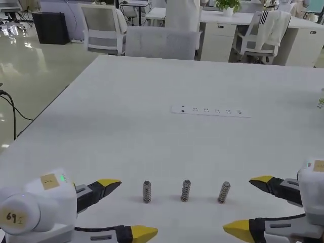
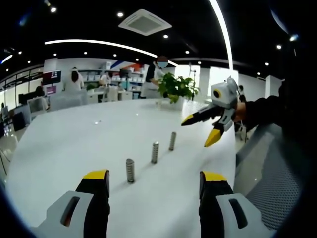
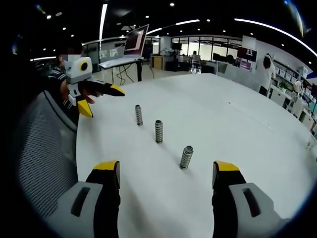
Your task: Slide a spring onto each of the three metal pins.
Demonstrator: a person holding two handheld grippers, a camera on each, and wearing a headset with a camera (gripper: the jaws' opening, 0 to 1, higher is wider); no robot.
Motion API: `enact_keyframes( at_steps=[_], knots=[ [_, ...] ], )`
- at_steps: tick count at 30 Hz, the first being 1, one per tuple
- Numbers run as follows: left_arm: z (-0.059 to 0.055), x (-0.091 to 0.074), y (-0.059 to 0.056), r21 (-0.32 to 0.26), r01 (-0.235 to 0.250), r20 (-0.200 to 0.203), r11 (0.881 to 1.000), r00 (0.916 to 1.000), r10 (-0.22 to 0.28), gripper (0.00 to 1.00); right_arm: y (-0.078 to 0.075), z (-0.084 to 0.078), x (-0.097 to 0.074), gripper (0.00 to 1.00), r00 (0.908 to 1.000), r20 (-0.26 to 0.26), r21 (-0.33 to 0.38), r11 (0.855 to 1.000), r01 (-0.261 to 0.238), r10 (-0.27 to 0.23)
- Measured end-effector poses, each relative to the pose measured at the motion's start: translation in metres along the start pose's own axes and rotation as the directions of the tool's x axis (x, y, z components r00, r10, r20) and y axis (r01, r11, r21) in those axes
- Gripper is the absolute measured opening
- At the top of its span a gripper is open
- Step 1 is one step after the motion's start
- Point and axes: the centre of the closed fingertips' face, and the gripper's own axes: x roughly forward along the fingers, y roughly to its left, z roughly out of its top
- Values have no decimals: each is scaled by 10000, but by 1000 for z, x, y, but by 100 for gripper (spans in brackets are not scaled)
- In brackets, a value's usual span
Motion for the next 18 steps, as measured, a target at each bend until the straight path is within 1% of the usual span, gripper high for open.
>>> enact_keyframes(
  at_steps=[4,8,18],
  knots=[
    [0,-1,0,-46,-54,28,10000,10000,54,70,0,-1,0,77,10000,0,30,10000,-3,3],
    [-1,-1,0,-182,-96,88,9998,9999,98,70,2,0,-1,77,9999,108,-9,10000,-16,16],
    [-1,-2,1,-200,-143,108,9997,9998,145,70,3,-4,-1,78,9999,111,23,10000,-82,82]
  ],
)
